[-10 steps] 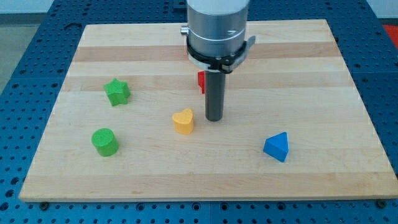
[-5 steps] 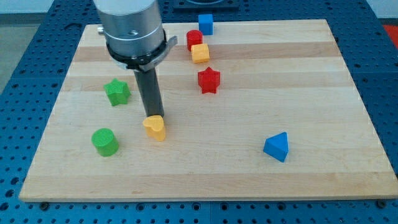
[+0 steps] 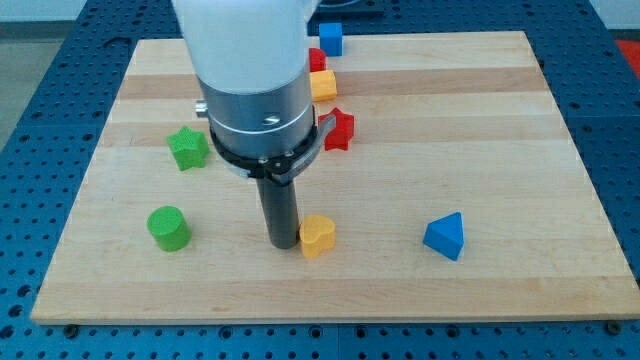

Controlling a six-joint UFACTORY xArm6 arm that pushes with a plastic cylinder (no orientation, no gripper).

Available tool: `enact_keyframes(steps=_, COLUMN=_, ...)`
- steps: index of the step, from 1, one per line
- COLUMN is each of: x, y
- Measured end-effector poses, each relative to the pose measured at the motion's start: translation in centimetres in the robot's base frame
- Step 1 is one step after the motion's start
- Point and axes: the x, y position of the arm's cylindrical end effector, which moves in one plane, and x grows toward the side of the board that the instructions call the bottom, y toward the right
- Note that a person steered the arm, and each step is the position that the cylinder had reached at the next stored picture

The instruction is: Move yellow heart at bottom center

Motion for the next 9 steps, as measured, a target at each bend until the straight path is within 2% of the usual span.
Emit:
enact_keyframes(steps=1, x=-1.8, y=0.0)
enact_keyframes(steps=5, x=-2.2, y=5.9)
enact_keyframes(steps=9, x=4.3, y=10.6)
